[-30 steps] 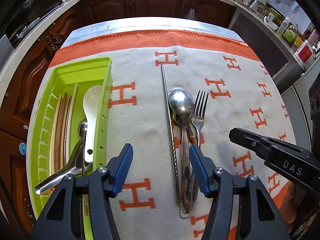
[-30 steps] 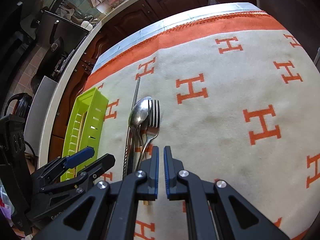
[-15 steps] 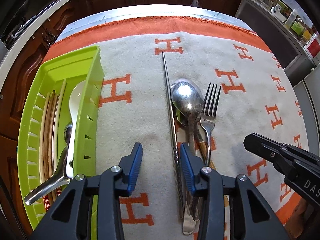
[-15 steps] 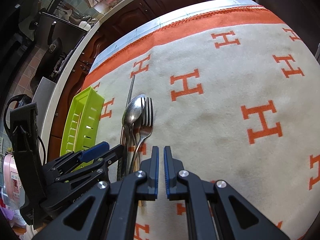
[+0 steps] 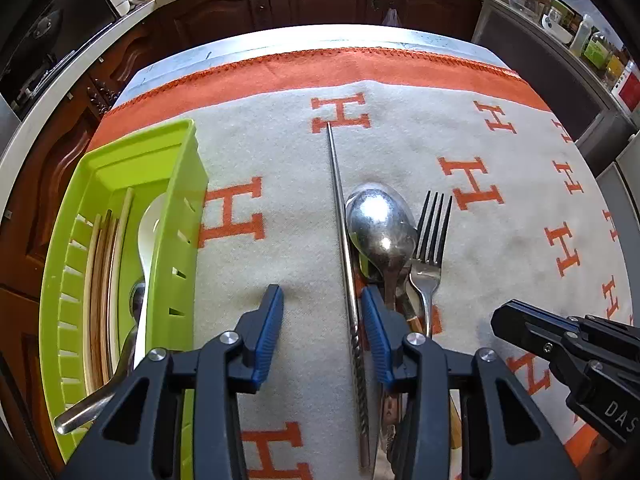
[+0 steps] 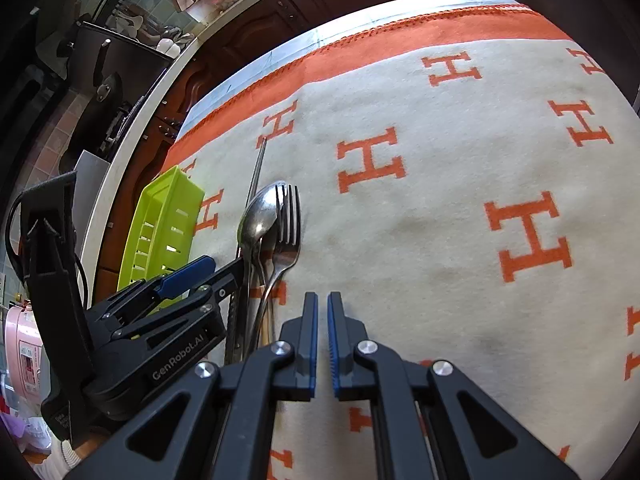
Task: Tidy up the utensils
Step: 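Grasp the metal chopstick with the left tool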
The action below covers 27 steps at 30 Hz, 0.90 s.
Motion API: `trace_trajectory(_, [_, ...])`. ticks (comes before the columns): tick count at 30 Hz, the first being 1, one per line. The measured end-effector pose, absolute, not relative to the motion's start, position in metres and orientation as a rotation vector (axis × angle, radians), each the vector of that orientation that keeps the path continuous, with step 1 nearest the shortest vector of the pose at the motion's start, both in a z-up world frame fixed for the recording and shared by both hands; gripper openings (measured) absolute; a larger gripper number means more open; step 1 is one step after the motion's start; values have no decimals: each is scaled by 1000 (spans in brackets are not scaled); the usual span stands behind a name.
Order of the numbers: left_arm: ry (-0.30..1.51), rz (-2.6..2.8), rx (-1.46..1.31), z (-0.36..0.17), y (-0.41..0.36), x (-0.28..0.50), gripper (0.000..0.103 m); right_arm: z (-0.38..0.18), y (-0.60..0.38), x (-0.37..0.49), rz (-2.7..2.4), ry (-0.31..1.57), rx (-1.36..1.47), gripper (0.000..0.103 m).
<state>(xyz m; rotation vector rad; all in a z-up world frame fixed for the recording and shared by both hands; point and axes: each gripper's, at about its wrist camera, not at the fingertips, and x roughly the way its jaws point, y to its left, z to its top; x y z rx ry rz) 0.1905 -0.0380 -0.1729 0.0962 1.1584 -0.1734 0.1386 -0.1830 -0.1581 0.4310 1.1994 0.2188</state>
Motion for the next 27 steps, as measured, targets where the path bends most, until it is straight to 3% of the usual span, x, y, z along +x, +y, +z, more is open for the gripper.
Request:
trace_trajectory(1, [1153,-176,98,-172,-38,190,9,-158,-183,138,222,1199,433,5])
trace_trajectory(2, [1155,-175,101,-172,-38,190,5,-158,-182,138,226,1199,433,5])
trace_trajectory(15, [1122,-162,33,-138,-6,156,3,-151,-159,140,308,1186,429,5])
trace_trajectory(27, [1064,-113,-55,-98,70,122,3,-155,-114,152,364,1209,374,5])
